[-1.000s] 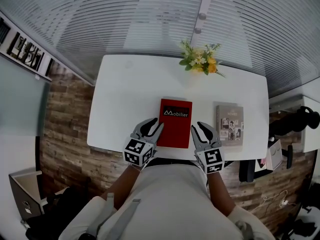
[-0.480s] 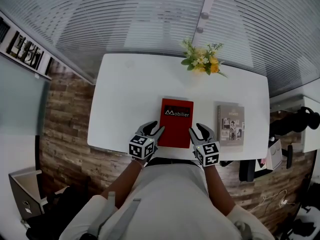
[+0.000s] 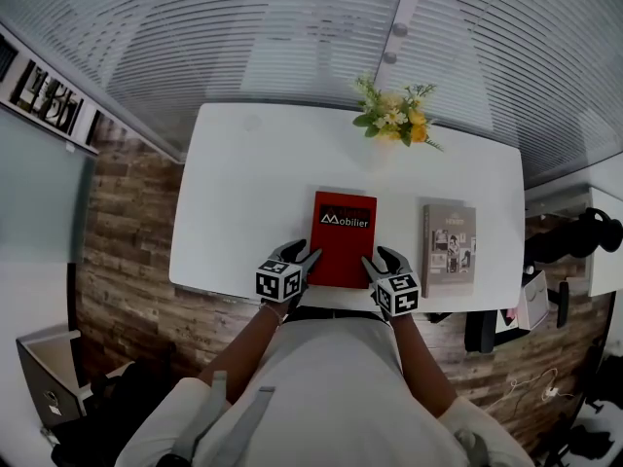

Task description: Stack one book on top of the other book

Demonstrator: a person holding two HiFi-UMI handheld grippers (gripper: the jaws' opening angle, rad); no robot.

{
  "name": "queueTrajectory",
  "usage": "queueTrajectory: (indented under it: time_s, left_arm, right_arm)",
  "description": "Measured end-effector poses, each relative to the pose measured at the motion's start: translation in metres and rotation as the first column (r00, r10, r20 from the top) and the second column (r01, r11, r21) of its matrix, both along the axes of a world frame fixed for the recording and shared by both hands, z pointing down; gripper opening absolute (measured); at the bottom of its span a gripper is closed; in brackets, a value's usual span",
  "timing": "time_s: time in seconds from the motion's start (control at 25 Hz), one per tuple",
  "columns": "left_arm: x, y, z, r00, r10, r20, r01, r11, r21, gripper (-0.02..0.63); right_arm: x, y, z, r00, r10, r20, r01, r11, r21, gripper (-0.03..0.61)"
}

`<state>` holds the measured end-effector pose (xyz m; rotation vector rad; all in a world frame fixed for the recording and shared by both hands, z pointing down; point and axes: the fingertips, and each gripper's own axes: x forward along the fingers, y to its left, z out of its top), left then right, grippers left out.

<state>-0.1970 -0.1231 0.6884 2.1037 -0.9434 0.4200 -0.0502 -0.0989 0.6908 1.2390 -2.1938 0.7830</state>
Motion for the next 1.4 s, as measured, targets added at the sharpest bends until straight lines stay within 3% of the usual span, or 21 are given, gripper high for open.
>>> queueTrajectory:
  time_s: [0.68, 1.4]
  left_arm:
    - [0.013, 0.013, 0.025, 0.999, 0.040, 0.006, -0.040, 0.997, -0.059, 0.241]
    - [0.008, 0.011, 0.012, 0.999, 0.018, 0.035, -0.017, 0.999, -0.042, 0.198]
  right_arm:
    - [-0.011, 0.011, 0.024, 0.990, 0.046, 0.134, -0.032, 0.994, -0.108, 0.212]
    - [-0.014, 0.011, 0.008, 0.991, 0.051, 0.125, -0.039, 0.994, -0.099, 0.183]
